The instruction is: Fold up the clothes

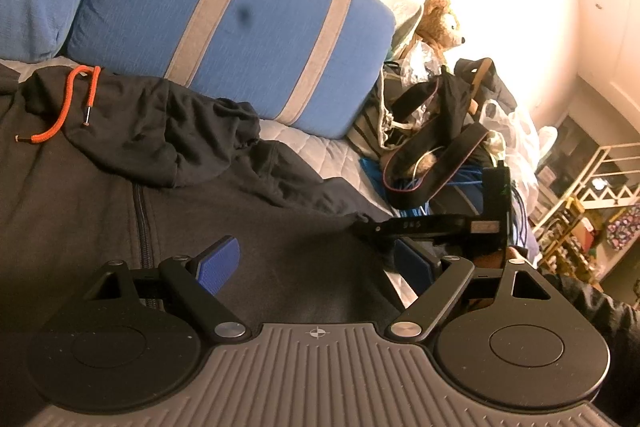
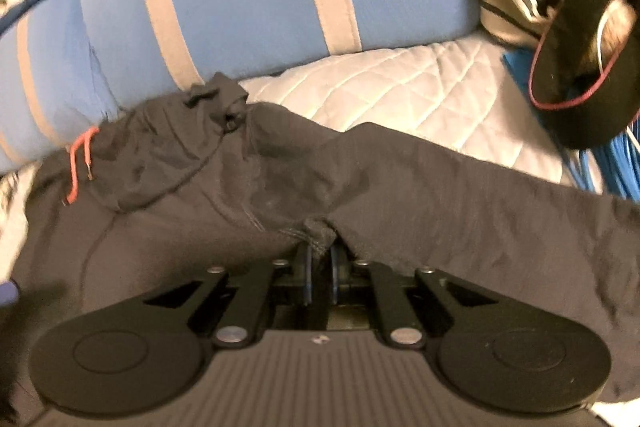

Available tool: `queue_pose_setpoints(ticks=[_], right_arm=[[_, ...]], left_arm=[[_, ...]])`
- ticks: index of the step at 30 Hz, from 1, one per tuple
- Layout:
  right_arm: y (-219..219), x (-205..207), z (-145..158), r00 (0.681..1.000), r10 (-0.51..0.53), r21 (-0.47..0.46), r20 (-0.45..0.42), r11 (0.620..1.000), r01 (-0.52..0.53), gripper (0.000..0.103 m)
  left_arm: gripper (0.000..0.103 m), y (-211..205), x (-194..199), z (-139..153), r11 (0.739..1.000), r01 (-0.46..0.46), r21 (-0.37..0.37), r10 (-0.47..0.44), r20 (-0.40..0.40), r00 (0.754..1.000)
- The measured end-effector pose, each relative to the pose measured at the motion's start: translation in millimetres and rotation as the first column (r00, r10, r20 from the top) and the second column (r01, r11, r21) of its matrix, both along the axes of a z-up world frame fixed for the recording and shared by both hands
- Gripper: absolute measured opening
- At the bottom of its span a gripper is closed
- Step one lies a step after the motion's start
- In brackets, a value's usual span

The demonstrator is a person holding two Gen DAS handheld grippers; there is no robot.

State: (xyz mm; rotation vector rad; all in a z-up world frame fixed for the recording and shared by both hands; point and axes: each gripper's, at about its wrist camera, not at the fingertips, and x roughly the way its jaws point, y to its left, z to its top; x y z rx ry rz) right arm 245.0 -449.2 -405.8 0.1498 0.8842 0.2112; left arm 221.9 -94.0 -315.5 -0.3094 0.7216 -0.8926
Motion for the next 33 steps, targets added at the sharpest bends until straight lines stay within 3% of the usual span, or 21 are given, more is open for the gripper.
queue_pose_setpoints(ticks=[7,15,20,23,24,25,26,29,31,33], right_arm=[[15,-6,-1,0.998,0.054,-0.119,0.018,0.992,-0.052,0.009],[15,-6,0,0.999,0.038,-0.119,-0.004,0.992,-0.038,0.009],[14,-6,1,0.999,0.031,-0.119,-0.014,0.992,-0.032,0.009],[11,-4,-1,0.999,0.018,-0.100,-0.031,0.995,-0.021,0.009],[9,-3,-1,0.999,0.015,-0.091,-0.040,0.996,-0.018,0.015],[8,-3,-1,0.999,0.014,-0.083,-0.047,0.996,-0.018,0.035],[7,-5,1,0.998,0.015,-0.075,-0.053,0.997,-0.019,0.038],[2,-20,15,0.999,0.040,-0.051,-0.034,0.998,-0.042,0.061],[-2,-36,28,0.999,0.049,-0.069,0.012,0.996,-0.048,0.083],[-8,-51,41,0.997,0.063,-0.083,0.047,0.995,-0.059,0.085]], left_arm=[[0.085,2,-2,1,1.000,-0.016,-0.008,0.016,0.017,1.000],[0.085,18,-10,21,0.993,-0.109,-0.037,0.110,0.020,0.994],[0.085,26,-23,52,0.988,-0.150,0.040,0.147,0.062,0.987],[0.085,38,-30,69,0.982,-0.181,0.050,0.176,0.081,0.981],[0.085,44,-33,74,0.981,-0.188,0.047,0.184,0.084,0.979],[0.085,49,-35,78,0.980,-0.196,0.044,0.191,0.088,0.978],[0.085,55,-38,82,0.978,-0.204,0.045,0.199,0.092,0.976],[0.085,78,-49,93,0.971,-0.230,0.059,0.222,0.120,0.968],[0.085,95,-56,97,0.963,-0.259,0.077,0.246,0.147,0.958],[0.085,111,-62,101,0.953,-0.288,0.094,0.270,0.167,0.948]])
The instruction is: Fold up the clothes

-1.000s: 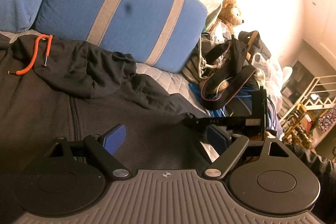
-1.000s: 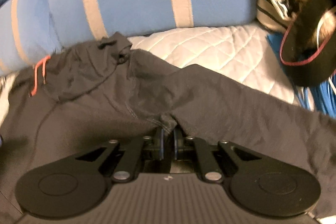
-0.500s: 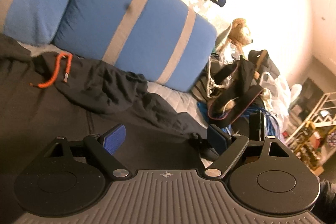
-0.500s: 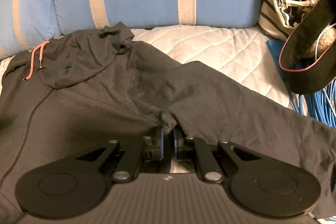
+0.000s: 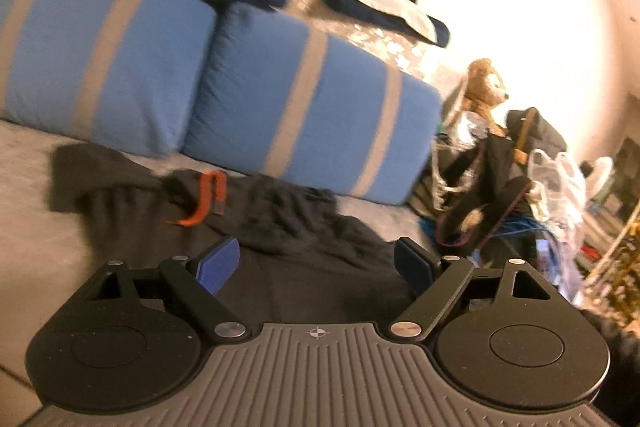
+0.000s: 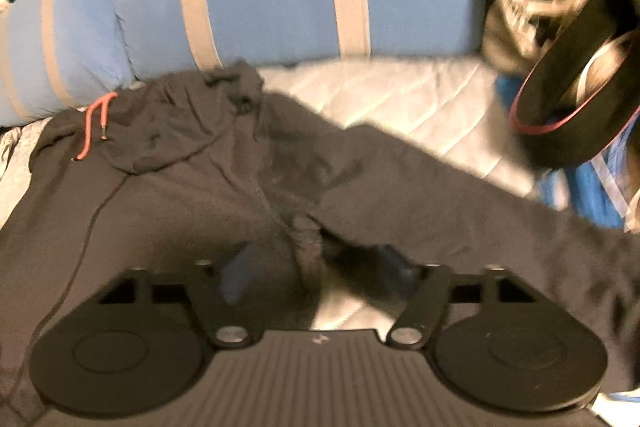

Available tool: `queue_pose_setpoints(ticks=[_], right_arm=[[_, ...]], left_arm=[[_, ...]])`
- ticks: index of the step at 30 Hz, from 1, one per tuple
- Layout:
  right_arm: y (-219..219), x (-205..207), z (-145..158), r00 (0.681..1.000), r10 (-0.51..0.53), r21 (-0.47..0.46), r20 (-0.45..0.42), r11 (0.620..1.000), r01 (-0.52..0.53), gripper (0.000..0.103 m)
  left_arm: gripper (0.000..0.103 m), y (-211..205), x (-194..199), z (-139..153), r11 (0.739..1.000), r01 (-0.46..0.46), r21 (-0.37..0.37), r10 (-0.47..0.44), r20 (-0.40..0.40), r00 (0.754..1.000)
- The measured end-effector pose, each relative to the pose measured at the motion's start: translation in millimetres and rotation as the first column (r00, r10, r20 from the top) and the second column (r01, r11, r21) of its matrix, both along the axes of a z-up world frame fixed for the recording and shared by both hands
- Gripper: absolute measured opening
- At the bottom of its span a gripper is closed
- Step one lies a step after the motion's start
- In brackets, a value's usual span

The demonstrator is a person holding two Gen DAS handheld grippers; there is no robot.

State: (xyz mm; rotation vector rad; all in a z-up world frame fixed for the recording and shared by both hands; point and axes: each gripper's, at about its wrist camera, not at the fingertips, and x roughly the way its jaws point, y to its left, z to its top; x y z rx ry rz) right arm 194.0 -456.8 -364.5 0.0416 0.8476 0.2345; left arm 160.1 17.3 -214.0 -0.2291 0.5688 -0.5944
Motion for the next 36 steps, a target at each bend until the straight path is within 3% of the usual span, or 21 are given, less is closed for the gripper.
queue_pose_setpoints(ticks=[3,13,17,20,25,30,33,35,36], right_arm=[[-14,-18,14,1.000,0.016,0.027,-0.005,1.000,-0.015,0.086],[-47,-63,31,0.983,0.080,0.111,-0.167,0.992,-0.062,0.085],[-50,-75,41,0.986,0.099,0.114,-0.135,0.990,-0.084,0.085],[-48,-69,32,0.990,0.069,0.141,-0.121,0.989,-0.052,0.084],[-38,-41,-2,0.989,0.001,0.184,-0.151,0.983,0.027,0.066],[-20,-12,-27,0.987,-0.060,0.159,-0.147,0.984,0.083,0.061],[-12,3,-38,0.985,-0.088,0.172,-0.148,0.979,0.113,0.057],[-7,11,-45,0.984,-0.086,0.183,-0.155,0.976,0.114,0.046],[-5,14,-49,0.984,-0.077,0.188,-0.161,0.976,0.108,0.032]], left_arm=[[0.085,24,-8,5,0.999,-0.034,0.030,0.034,0.009,0.999],[0.085,90,-33,38,0.976,-0.131,0.176,0.114,0.101,0.988],[0.085,113,-37,70,0.956,-0.204,0.208,0.169,0.176,0.970],[0.086,120,-36,77,0.954,-0.235,0.188,0.199,0.190,0.961],[0.086,110,-33,63,0.963,-0.211,0.165,0.188,0.148,0.971],[0.086,95,-39,47,0.964,-0.180,0.194,0.151,0.157,0.976],[0.086,91,-41,43,0.960,-0.206,0.190,0.171,0.183,0.968],[0.086,88,-39,40,0.960,-0.206,0.190,0.172,0.181,0.968],[0.086,88,-38,38,0.960,-0.204,0.190,0.172,0.176,0.969]])
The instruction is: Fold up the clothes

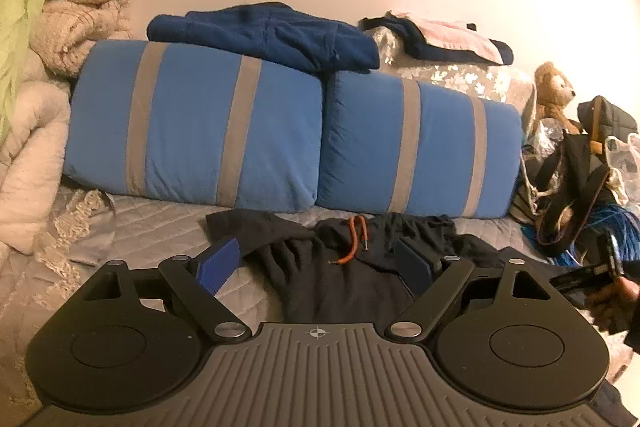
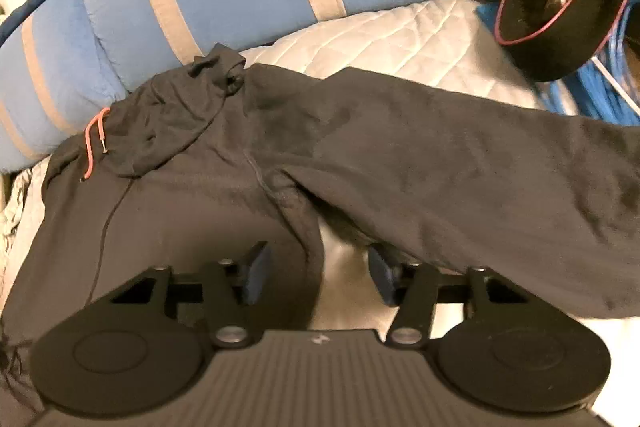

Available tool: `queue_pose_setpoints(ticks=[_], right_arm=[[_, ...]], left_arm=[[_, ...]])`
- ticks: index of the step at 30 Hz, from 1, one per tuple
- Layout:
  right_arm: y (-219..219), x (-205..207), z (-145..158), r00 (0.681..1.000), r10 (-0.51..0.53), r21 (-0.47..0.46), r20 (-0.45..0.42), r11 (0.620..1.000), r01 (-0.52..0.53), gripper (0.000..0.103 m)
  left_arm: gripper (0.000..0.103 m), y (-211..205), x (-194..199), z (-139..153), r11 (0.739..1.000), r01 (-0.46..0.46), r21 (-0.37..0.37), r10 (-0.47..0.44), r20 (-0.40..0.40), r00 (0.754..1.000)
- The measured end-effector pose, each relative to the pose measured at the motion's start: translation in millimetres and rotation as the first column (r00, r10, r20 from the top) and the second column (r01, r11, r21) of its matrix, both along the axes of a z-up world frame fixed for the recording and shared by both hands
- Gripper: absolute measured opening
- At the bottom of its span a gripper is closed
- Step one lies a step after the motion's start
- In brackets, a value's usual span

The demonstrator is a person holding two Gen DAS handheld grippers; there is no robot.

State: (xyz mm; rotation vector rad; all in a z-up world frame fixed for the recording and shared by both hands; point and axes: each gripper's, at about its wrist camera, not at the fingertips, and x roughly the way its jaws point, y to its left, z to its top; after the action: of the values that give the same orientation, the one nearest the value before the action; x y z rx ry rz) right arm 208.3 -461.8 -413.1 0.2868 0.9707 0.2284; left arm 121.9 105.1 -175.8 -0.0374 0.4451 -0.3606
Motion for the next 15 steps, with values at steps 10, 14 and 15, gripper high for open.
queue_pose_setpoints(ticks=[10,14,15], right_arm=[[-17,0,-2,0.999,0.006,0.012,-0.038,1.000,-0.006,0.004],[-10,-1,-1,0.998,0.023,-0.029,-0.059,0.999,-0.024,0.005],[-7,-1,2,0.997,0.031,-0.061,-0.064,0.998,-0.035,0.012]], left_arm=[[0.085,12,11,-13,0.999,-0.039,-0.025,0.038,-0.040,0.998],[0.086,19,15,-19,0.998,-0.050,-0.042,0.047,-0.065,0.997],[0.086,20,15,-20,0.998,-0.047,-0.040,0.045,-0.067,0.997]])
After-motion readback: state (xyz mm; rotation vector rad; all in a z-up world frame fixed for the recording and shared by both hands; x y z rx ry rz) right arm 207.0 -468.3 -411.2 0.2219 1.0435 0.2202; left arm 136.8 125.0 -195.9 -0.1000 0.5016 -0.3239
